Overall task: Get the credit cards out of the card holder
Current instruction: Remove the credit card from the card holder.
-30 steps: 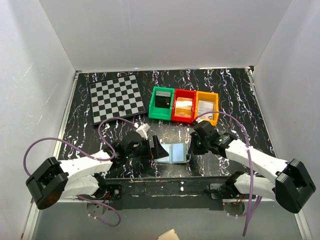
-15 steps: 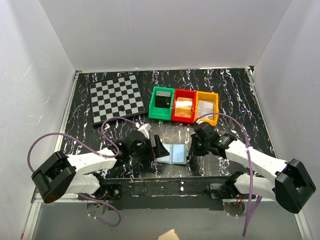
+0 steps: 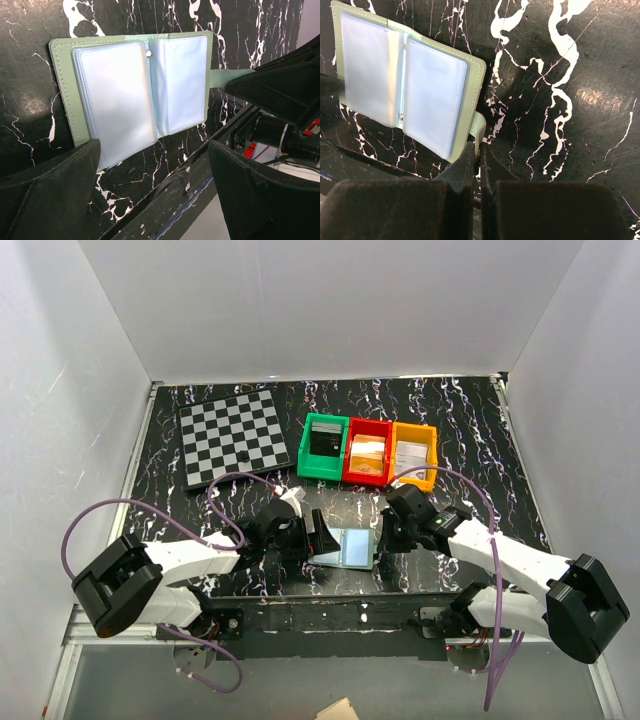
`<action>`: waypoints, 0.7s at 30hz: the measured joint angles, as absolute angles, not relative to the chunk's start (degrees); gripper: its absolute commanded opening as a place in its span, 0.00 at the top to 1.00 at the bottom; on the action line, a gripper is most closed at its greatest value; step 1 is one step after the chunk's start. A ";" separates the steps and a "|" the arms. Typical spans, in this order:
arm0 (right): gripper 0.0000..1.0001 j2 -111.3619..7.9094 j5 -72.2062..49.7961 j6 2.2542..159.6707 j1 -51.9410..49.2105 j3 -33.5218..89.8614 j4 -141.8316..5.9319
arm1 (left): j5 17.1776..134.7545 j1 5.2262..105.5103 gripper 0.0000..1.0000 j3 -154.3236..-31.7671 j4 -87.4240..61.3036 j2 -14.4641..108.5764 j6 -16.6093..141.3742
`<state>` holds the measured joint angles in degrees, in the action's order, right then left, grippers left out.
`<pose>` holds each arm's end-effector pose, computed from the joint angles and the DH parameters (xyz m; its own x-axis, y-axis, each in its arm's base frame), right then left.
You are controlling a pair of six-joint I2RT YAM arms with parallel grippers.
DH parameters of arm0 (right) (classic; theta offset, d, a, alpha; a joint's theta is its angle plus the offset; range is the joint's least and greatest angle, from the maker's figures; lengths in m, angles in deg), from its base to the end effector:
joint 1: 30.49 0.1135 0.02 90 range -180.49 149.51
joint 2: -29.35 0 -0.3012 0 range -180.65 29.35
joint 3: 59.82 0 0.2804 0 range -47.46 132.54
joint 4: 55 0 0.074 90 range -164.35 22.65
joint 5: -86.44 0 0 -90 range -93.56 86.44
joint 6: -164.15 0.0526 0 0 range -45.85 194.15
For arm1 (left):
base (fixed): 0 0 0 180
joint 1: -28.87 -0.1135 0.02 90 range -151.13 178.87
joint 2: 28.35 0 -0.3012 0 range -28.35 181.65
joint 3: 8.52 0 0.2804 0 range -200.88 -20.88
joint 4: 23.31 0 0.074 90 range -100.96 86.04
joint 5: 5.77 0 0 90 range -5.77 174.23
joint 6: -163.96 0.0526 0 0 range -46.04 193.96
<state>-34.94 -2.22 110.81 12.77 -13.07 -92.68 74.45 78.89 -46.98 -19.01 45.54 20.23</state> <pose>0.1675 0.1560 0.1964 -0.8831 -0.0114 -0.4691 -0.1847 0.9274 0.3252 0.1613 -0.2063 0.1599 -0.9194 -0.1400 -0.3674 0.1653 0.7102 -0.6843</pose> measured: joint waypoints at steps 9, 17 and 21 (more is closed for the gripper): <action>0.99 -35.92 -2.29 110.57 12.77 -13.07 -92.61 | 74.16 78.89 0.12 -47.03 -19.47 47.15 20.66; 0.99 -36.51 -2.31 110.31 12.77 -13.05 -92.61 | 71.52 78.95 0.12 -47.29 -22.75 49.25 21.28; 0.99 -36.73 -2.31 110.18 12.77 -13.01 -92.61 | 70.07 79.43 0.12 -48.06 -24.08 50.48 21.52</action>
